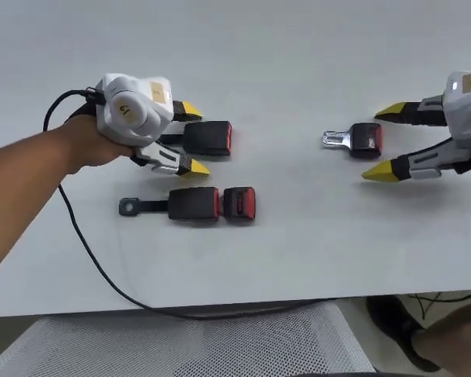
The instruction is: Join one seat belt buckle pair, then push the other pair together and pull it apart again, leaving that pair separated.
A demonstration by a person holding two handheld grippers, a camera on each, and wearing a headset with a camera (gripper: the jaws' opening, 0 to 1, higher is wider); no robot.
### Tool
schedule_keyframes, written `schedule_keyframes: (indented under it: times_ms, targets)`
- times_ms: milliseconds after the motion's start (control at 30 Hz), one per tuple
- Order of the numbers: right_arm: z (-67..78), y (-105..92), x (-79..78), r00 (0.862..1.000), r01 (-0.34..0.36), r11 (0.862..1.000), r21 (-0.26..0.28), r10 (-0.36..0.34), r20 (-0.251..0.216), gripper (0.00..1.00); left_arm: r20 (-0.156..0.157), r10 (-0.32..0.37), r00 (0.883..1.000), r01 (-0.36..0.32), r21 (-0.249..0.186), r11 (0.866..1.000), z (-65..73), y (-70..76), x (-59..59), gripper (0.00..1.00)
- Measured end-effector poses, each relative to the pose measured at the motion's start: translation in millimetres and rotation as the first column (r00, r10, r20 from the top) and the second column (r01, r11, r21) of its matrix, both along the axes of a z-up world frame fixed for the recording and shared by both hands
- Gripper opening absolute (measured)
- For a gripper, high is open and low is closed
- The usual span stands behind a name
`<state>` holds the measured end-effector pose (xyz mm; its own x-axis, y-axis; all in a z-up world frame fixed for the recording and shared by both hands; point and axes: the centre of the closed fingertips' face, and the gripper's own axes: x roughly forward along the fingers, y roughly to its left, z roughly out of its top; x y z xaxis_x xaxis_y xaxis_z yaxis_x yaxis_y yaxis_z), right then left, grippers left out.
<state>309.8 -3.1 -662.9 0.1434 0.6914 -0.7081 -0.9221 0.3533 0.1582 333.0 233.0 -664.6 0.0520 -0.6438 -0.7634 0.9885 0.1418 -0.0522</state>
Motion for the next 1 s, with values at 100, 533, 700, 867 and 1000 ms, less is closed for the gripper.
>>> schedule_keyframes:
  times_ms: [100,533,700,867,1000]
  targets:
    - [-0.3,-0.3,3.0,1.0,-0.001,1.0,0.003,0.001,0.001,0.63,0.027,-0.002,1.0,0.002,0.003,1.0,-1.1,2.9,3.1,0.51]
    - [-0.1,-0.4,1.5,0.999,-0.04,0.999,-0.004,0.04,0.028,0.35,0.049,0.026,0.998,-0.024,-0.041,0.999,13.0,7.1,7.8,0.36]
    - [-0.6,-2.3,-0.2,0.997,-0.066,0.998,0.008,0.066,0.034,0.34,0.049,0.016,0.999,-0.014,-0.041,0.999,11.4,7.4,10.7,0.35]
    - [-0.2,-3.1,-0.1,0.995,-0.09,0.996,0.019,0.089,0.044,0.33,0.052,0.004,0.999,-0.002,-0.033,0.999,9.4,8.1,12.3,0.35]
    - [-0.2,-2.2,1.4,0.995,-0.095,0.995,0.028,0.094,0.043,0.33,0.055,0.0,0.999,0.001,-0.033,0.999,7.5,8.2,13.5,0.35]
